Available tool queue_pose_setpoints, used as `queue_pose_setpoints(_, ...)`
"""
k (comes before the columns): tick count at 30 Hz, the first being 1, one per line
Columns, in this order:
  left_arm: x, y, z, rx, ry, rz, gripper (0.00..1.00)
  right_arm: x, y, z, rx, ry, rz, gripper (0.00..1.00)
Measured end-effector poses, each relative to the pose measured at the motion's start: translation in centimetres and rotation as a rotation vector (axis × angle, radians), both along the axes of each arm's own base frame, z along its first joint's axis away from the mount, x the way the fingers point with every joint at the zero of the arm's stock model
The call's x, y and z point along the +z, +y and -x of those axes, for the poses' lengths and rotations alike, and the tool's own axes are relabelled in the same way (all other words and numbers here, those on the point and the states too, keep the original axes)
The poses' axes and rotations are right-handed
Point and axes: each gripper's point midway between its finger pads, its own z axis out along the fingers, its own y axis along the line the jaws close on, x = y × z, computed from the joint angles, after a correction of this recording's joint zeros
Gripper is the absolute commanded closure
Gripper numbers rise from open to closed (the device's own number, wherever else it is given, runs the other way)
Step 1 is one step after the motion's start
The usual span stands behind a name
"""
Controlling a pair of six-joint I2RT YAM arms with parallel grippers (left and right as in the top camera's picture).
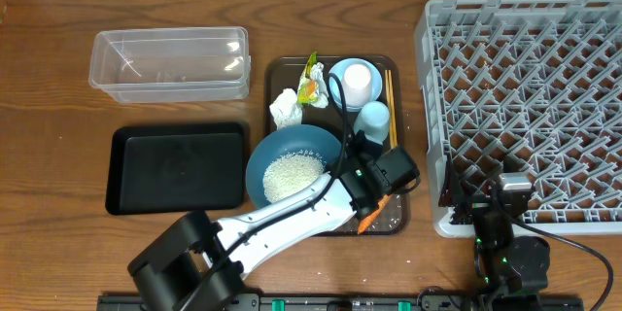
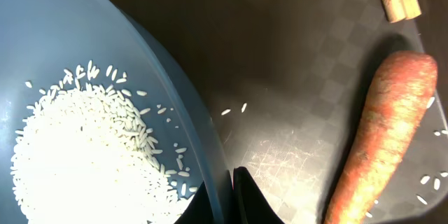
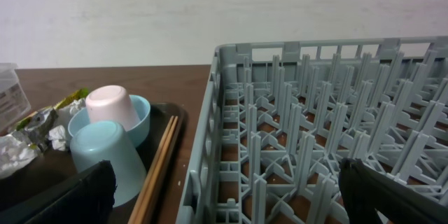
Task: Sort waste into correct bins and load items into the dishwasher rack
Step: 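Lift the blue bowl with the left gripper and carry it left, then tilt the blue bowl over the black tray to pour out the rice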
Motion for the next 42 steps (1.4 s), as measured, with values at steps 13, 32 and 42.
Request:
queue_pose_setpoints(13,3.8,4.1,-2.4,0.089,-0.029,0.025,0.94,0.0,0.0,0.0,0.000,0.000,0.000,0.01)
queue_pose_setpoints(32,10.4,15.7,-10.2,0.433,-0.193,0.213,0.94,0.0,0.0,0.0,0.000,0.000,0.000,0.01)
queue_pose_setpoints(42,10.5,21.9,-12.5,0.613,-0.153,0.383,0.94,0.0,0.0,0.0,0.000,0.000,0.000,0.01)
